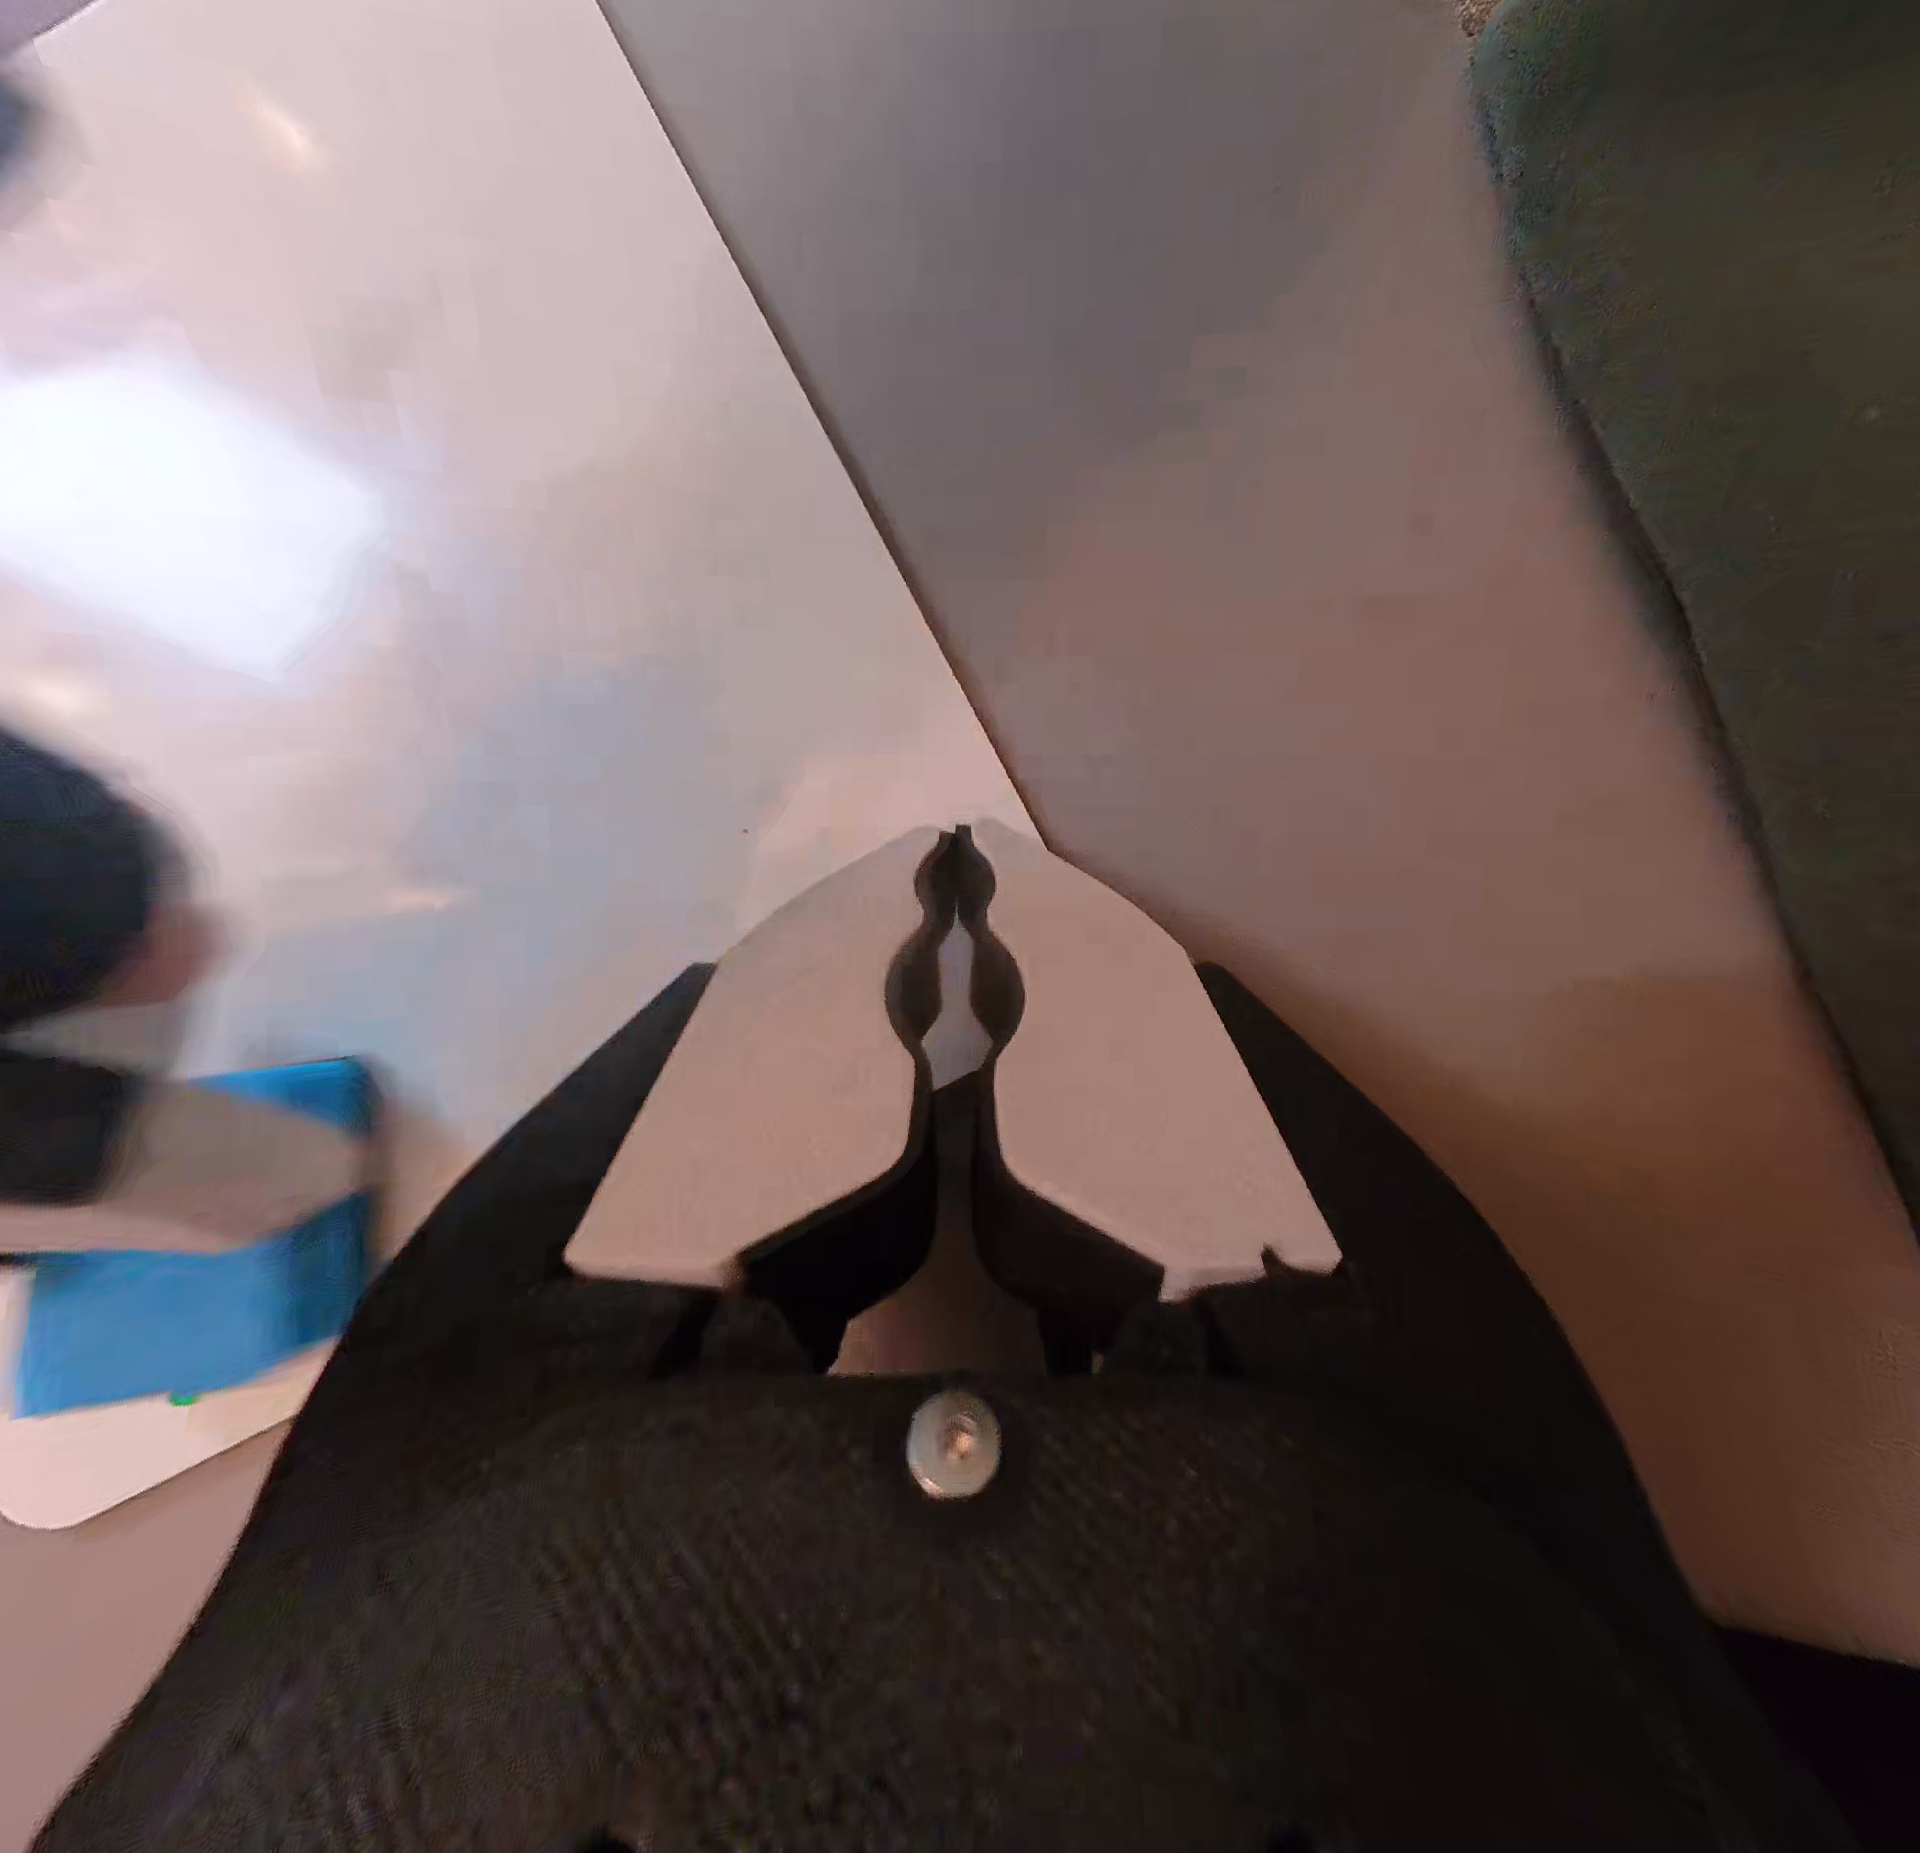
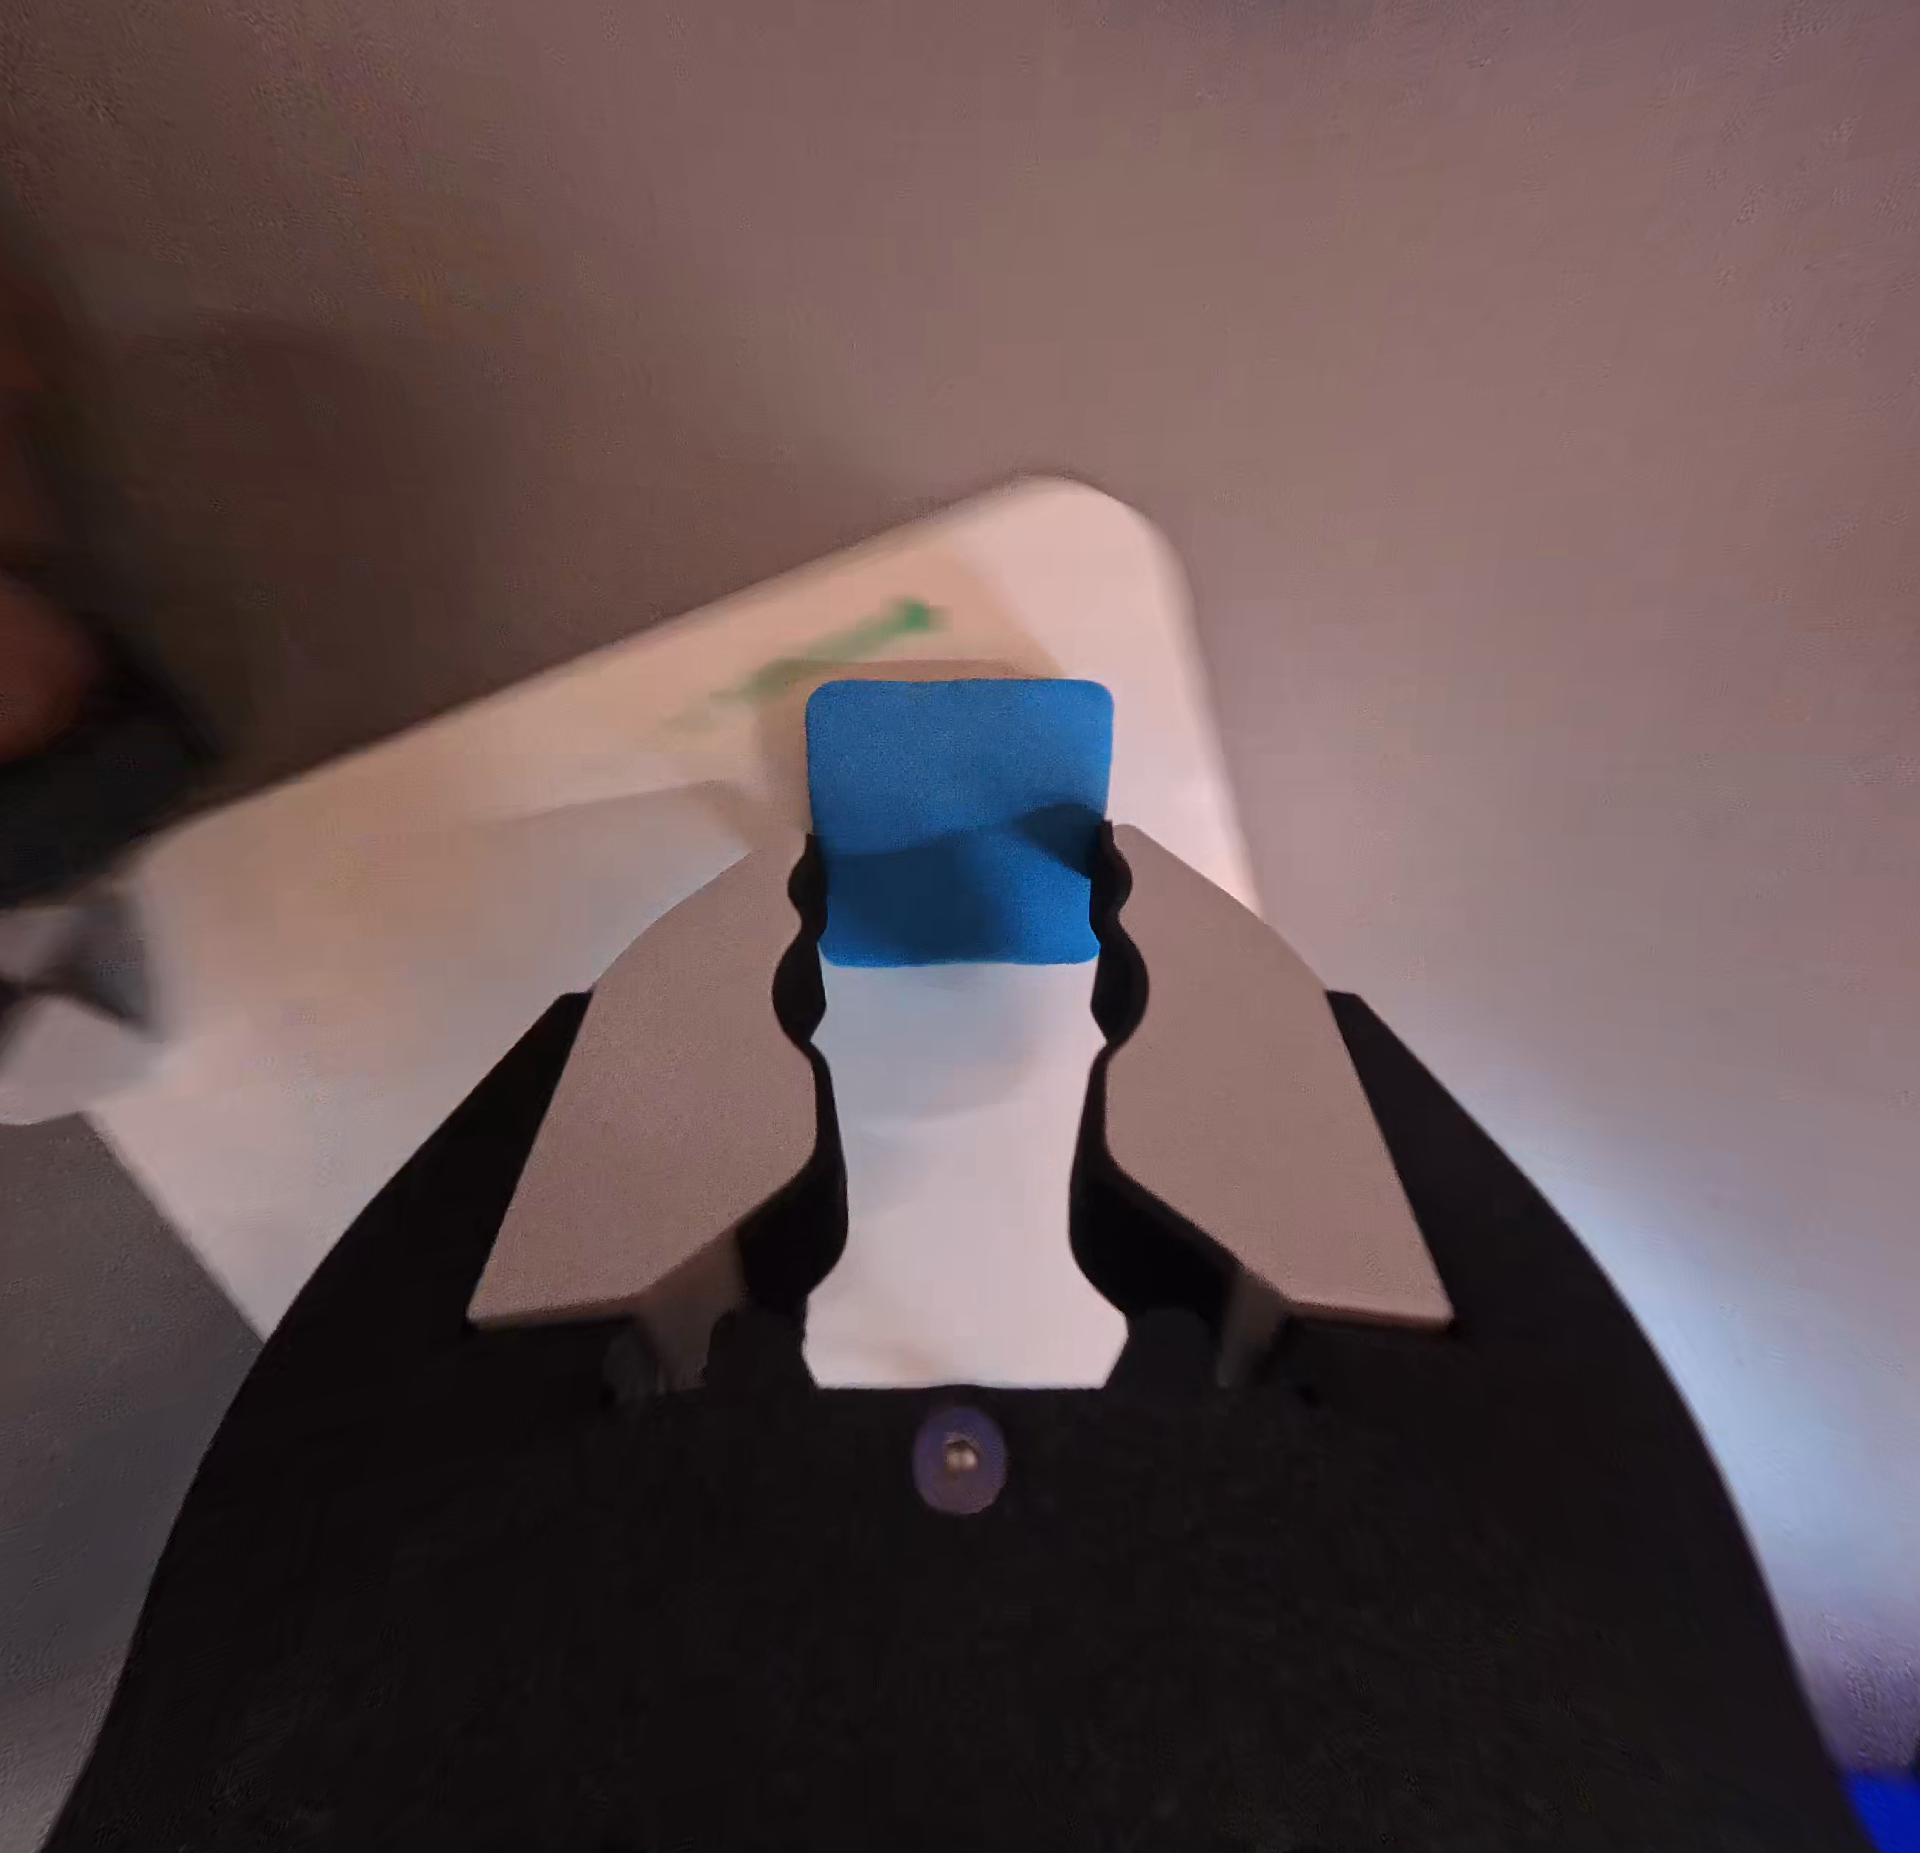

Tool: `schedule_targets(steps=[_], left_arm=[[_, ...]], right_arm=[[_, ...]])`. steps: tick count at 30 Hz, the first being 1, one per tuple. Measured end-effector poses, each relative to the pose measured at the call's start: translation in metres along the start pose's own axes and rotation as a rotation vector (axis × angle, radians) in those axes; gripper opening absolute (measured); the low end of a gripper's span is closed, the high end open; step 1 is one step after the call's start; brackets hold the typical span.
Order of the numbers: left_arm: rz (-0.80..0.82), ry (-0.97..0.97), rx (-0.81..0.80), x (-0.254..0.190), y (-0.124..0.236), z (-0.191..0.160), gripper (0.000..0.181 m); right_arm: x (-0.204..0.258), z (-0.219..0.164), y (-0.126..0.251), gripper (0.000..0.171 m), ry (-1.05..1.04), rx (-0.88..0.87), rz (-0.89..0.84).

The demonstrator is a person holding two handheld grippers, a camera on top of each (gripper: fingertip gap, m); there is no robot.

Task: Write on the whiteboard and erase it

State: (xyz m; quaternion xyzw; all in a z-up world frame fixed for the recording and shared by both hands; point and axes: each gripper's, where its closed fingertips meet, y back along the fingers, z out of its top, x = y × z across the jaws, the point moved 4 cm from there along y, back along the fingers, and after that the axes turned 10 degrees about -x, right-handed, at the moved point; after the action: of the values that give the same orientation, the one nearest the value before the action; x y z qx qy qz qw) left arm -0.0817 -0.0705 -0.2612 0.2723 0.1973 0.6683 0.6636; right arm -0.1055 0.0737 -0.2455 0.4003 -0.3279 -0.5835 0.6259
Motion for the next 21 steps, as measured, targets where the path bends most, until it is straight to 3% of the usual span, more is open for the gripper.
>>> schedule_targets(steps=[2,4,7,9,12,14,17,19,21], left_arm=[[0.01,-0.007,0.0,0.0,0.0,0.0,0.001],[0.004,-0.008,-0.004,-0.001,0.0,0.0,0.001],[-0.011,0.001,-0.008,0.0,0.0,0.0,0.0],[-0.004,-0.001,-0.003,0.0,0.0,0.0,0.0],[0.008,-0.008,-0.002,0.0,0.0,0.0,0.001],[0.001,-0.008,-0.007,0.0,0.0,-0.001,0.001],[-0.009,0.002,-0.008,0.0,0.0,-0.001,0.0],[0.002,-0.002,-0.003,0.0,0.0,0.0,0.0],[0.013,-0.011,0.003,-0.001,0.0,0.0,0.0]], right_arm=[[-0.026,-0.021,0.009,0.05,-0.086,0.011,-0.024],[0.002,-0.032,0.018,0.049,-0.017,0.068,0.021],[0.046,-0.002,0.005,0.05,0.178,0.089,0.093],[0.013,0.015,-0.007,0.05,0.084,0.022,0.061],[-0.027,-0.004,0.001,0.05,-0.018,0.044,0.003],[0.004,-0.012,0.008,0.05,0.072,0.096,0.066],[0.034,0.013,-0.004,0.05,0.217,0.127,0.098],[0.002,0.029,-0.015,0.05,0.107,0.049,0.063],[-0.029,0.02,-0.012,0.05,0.004,0.041,0.026]])
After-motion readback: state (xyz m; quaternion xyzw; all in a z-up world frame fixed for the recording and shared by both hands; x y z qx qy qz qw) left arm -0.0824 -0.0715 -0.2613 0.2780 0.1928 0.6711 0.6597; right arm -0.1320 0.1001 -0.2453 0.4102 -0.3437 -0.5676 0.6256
